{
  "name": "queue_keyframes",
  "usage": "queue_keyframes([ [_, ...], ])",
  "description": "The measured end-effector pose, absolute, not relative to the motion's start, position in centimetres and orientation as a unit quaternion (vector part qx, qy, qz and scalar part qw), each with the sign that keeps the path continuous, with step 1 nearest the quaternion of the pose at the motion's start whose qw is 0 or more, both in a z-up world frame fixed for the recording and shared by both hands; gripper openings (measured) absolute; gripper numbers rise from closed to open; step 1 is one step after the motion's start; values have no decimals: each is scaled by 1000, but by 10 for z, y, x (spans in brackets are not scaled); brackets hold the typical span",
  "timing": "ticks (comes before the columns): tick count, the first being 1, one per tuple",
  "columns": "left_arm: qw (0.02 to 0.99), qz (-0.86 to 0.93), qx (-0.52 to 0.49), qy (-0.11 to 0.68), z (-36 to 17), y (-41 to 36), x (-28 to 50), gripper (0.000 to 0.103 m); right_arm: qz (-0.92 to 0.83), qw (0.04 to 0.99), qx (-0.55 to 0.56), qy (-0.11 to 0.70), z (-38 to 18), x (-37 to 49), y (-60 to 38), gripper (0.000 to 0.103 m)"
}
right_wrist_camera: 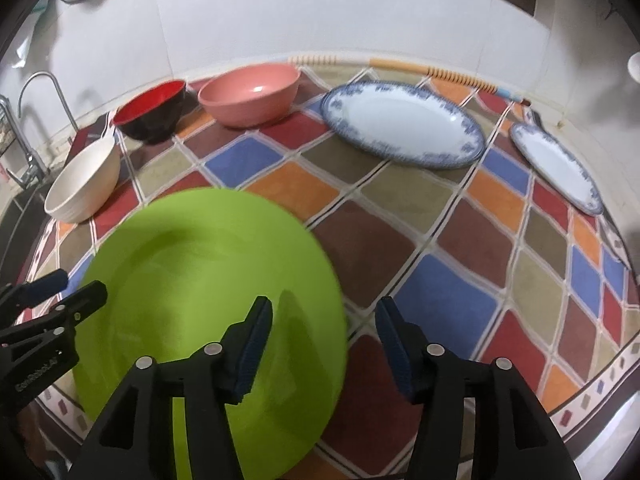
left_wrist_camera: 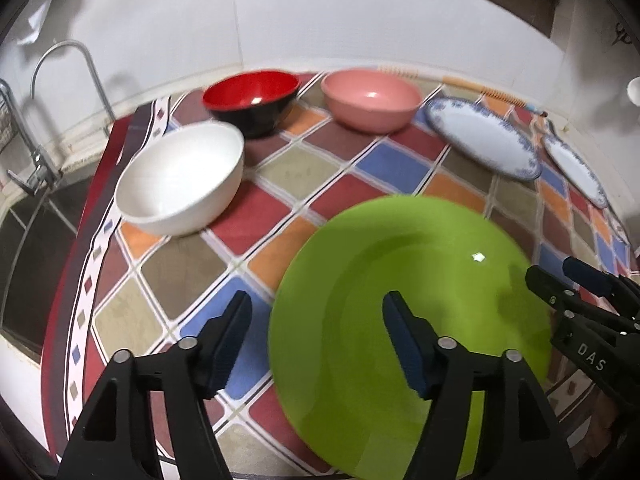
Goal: Organize plates and bowls
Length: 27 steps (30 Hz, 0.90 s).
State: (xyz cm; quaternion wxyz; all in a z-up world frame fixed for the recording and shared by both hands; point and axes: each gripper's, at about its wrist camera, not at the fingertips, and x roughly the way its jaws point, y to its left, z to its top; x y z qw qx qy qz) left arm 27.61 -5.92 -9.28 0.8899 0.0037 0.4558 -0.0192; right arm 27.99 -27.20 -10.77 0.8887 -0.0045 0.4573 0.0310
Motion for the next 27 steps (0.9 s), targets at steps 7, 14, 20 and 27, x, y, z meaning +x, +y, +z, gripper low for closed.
queue_keyframes([
  [7,908,-48,3,416,-62,-82,283,81,23,904,5,428,-84,282,-292,67],
  [14,919,-68,14,387,-42,-109,297,89,2,919,20,393,-58,288,-320,77],
  [20,925,-80,17,371,-32,-130,315,89,-19,928,21,371,-43,300,-344,78],
  [27,928,-88,17,360,-27,-154,338,89,-29,931,28,362,-38,319,-366,78],
])
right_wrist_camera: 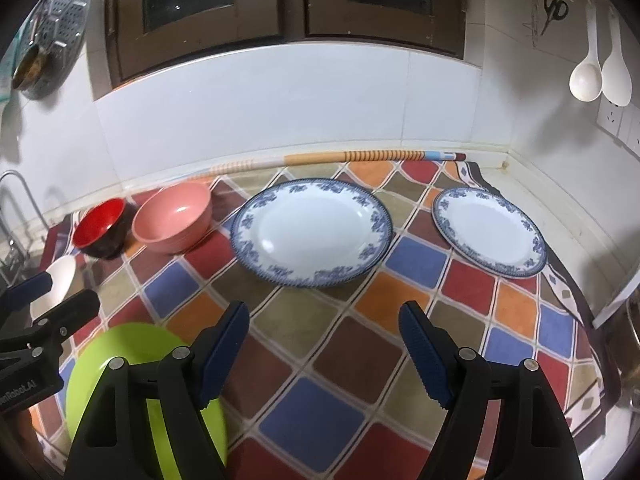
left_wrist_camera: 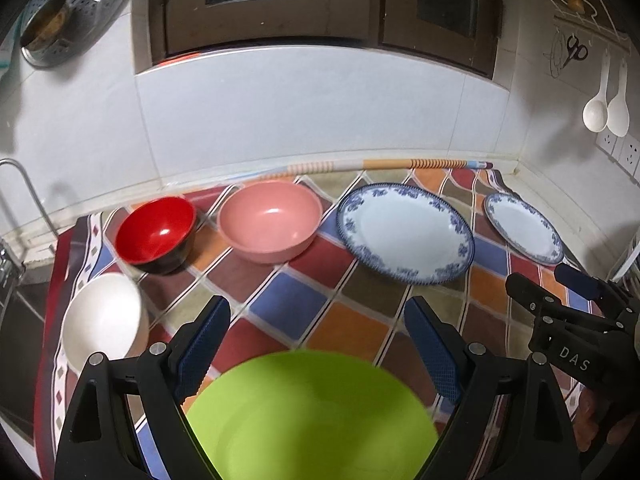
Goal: Organize plates and bowls
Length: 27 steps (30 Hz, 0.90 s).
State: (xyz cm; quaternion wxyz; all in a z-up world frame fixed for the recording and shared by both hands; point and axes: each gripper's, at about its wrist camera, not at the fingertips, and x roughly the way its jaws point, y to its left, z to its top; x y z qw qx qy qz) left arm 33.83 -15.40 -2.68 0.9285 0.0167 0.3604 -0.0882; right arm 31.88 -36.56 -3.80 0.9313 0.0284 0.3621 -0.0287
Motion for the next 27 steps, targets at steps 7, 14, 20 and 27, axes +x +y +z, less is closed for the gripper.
queue_keyframes([
  [7,928,-87,14,362,-32,-178,375,89,-38,936,34,349,-36,348,-391,78],
  [14,920,-93,26,379,-50,-199,417,87,-47,937,38,344,-43,383,-411,78],
  [20,915,-83,24,393,-69,-214,451,82,-61,933,52,351,-58,413,-428,78],
  [27,910,-68,34,408,-93,-226,481,77,-61,926,57,367,-82,450,-444,78],
])
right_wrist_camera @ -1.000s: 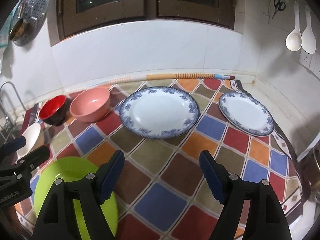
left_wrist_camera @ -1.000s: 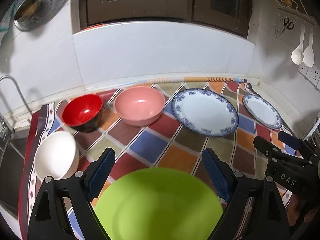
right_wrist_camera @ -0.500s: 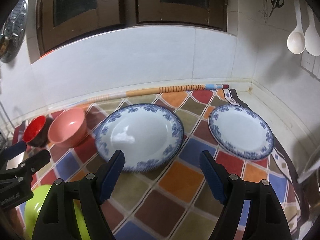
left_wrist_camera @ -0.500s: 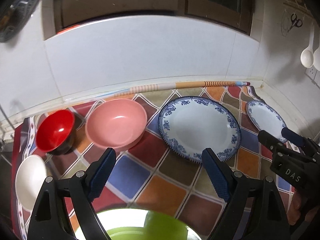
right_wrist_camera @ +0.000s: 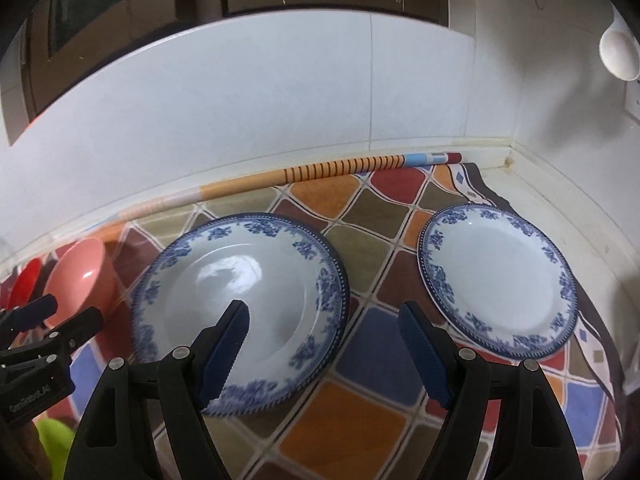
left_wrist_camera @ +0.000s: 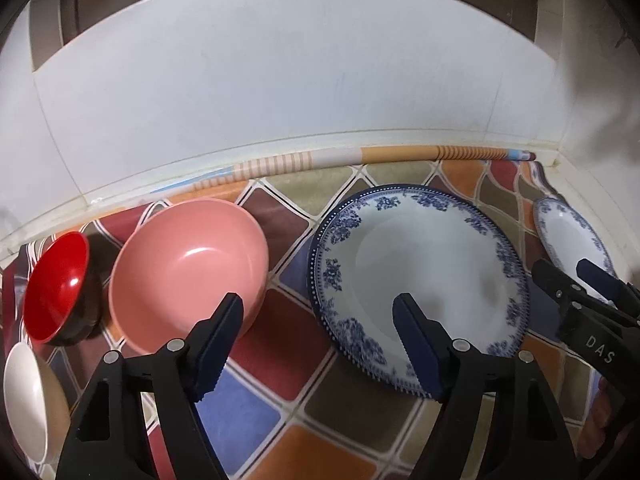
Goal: Organize plates and bowls
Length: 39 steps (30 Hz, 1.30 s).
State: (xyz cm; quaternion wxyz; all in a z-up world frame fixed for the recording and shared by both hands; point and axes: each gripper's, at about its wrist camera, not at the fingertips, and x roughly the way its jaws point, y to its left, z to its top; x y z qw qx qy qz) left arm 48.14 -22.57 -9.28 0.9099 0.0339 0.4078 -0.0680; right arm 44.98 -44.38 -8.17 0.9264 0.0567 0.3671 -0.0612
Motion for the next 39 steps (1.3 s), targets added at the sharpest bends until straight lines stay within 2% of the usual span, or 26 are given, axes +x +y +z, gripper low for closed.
queue_keyframes([
  [12,909,-39,61,410,-117,-244,505,72,-58,913,79,396,-115,491,-464,77],
  [20,919,-29,76,385,-113,-254,489,71,-58,908,100,402,-123,499,-474,77],
  [24,920,-17,66,387,-113,-256,479,65,-58,910,99,399,-121,499,-476,77],
  [27,922,-19,63,382,-112,-262,469,65,-56,910,95,400,-120,500,-476,77],
  [39,898,-8,22,439,-133,-259,495,57,-31,906,70,415,-125,508,-472,73],
])
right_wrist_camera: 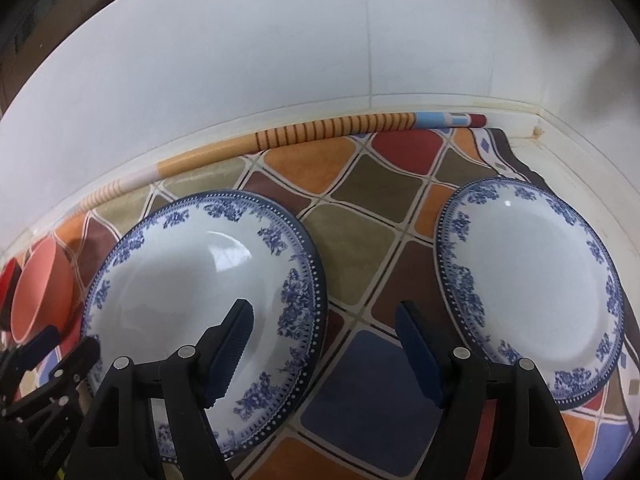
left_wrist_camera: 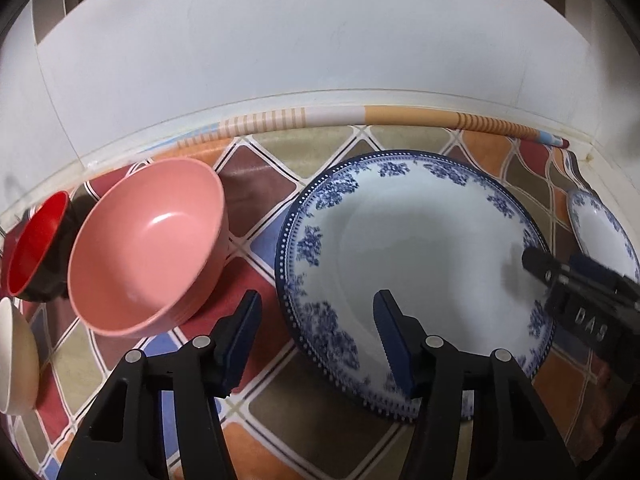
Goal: Organize plates and bowls
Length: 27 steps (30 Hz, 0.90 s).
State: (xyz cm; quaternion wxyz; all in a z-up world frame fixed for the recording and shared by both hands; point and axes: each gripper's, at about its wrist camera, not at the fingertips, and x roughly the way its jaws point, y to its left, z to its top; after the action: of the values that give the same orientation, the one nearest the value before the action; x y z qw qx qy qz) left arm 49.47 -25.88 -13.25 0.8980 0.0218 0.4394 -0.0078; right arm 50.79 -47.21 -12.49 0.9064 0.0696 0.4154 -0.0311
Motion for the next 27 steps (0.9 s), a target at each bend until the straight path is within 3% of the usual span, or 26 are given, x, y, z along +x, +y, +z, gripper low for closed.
queue_keyframes([
  [20,883,-7,45,468,-143,-267,529,40,6,889,48,455,-136,549,-458,54],
  [24,882,-10,36,470,-143,-268,525,39,-2,888,50,458,-133,549,-462,41],
  [27,884,-12,37,466,-141,-267,521,39,-6,888,48,457,-132,546,-464,40],
])
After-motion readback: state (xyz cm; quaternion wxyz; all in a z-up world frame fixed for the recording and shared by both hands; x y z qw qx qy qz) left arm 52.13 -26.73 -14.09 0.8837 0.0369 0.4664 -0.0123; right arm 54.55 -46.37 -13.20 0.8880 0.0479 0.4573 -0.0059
